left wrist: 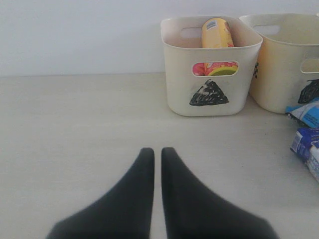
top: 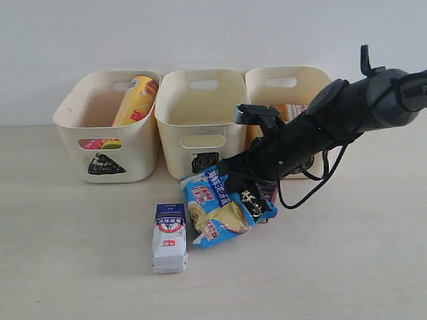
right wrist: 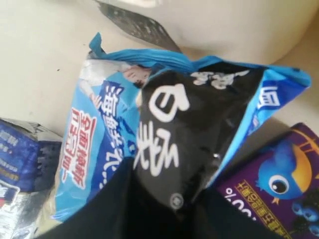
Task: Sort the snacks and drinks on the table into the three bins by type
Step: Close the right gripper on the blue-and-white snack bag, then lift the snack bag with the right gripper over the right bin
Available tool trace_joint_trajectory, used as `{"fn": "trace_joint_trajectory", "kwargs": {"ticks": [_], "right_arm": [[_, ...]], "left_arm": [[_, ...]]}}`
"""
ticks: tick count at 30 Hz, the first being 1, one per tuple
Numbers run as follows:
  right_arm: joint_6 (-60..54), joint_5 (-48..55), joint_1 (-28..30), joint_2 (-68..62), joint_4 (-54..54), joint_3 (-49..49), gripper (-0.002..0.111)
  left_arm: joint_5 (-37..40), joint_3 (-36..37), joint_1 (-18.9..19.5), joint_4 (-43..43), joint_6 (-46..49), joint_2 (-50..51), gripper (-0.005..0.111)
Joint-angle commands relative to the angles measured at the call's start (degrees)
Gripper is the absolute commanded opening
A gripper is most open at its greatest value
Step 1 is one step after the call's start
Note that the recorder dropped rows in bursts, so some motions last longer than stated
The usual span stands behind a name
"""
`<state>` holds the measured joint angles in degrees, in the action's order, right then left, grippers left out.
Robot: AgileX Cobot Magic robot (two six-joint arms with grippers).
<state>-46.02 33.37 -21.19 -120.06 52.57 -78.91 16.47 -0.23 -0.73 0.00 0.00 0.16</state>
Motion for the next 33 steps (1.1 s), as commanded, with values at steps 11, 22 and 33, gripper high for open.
{"fn": "trace_joint_trajectory", "kwargs": {"ticks": [11, 22, 33], "right_arm": [[-0.2, 10.4, 4.0, 15.5, -0.7, -1.2, 0.000], [2.7, 11.9, 12.8, 16.6, -0.6, -15.7, 0.000], [0.7, -5.6, 17.0, 13.6, -1.5, -17.2, 0.000]], "left_arm": [[-0.2, 0.2, 0.2, 0.0, 0.5, -0.2, 0.004], [-0.2, 0.2, 0.2, 0.0, 0.5, -0.2, 0.004], [-0.2, 0.2, 0.2, 0.0, 0.5, -0.2, 0.004]]}}
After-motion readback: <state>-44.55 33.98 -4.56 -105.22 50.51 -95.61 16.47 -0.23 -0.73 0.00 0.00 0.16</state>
